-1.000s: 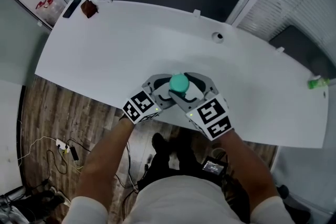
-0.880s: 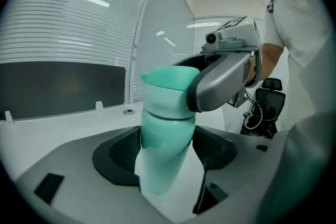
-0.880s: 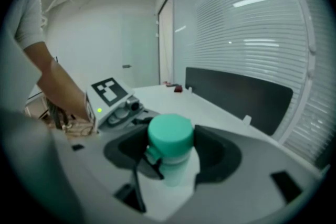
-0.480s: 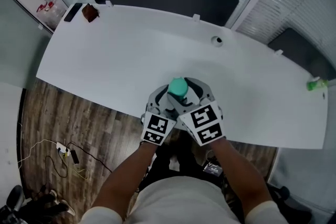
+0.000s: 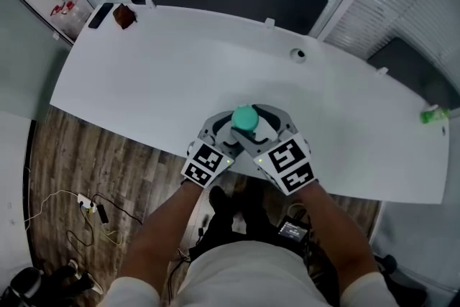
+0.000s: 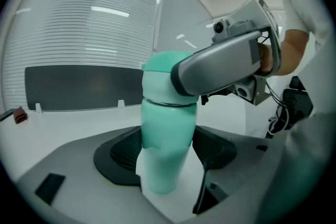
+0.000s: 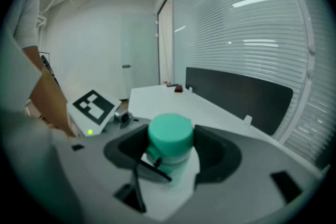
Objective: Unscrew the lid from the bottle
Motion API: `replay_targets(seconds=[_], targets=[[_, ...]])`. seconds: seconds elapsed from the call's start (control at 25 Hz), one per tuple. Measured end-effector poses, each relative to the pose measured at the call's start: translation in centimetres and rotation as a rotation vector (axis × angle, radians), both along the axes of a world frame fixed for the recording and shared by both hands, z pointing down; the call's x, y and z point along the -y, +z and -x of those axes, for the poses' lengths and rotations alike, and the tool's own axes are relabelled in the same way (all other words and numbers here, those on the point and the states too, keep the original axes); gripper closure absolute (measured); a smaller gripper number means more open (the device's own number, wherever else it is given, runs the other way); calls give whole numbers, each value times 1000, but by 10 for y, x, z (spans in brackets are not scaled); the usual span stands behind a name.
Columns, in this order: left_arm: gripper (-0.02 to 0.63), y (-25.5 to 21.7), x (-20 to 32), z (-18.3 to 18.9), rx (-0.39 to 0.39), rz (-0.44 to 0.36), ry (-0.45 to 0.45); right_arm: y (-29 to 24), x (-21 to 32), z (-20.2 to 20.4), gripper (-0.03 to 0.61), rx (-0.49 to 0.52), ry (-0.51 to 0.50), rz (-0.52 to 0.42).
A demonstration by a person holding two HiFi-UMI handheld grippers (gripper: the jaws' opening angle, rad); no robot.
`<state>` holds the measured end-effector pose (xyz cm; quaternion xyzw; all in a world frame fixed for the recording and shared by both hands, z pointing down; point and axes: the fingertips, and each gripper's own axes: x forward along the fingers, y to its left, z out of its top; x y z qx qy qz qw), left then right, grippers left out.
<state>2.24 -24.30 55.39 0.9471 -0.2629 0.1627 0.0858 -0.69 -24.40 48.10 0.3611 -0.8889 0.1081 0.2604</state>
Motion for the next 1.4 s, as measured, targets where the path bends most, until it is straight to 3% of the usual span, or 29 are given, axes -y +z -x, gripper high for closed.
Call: replay_targets(seconds=[0.2, 0.36, 0.44, 0.72, 0.88, 1.0, 1.4], targets=[[308, 1, -8, 0, 11, 11, 201, 0, -5, 3, 295, -4, -115, -1], [308, 1, -10, 0, 35, 16, 276, 0, -7, 5, 295, -3, -136, -4], [308, 0, -10, 2, 42, 9, 242, 0, -6, 5, 295, -3, -102, -10], [308, 5, -9, 15, 53, -42, -82, -1, -3, 3, 295, 8, 43, -26], [308, 5, -5, 13, 72, -39, -169, -1, -3, 4, 295, 8, 104, -37], [314, 7, -6, 13, 72, -29, -151, 0, -4, 4, 295, 7, 90, -34], [328, 8, -9, 12, 84, -28, 47, 0, -4, 3, 295, -3, -48, -6]])
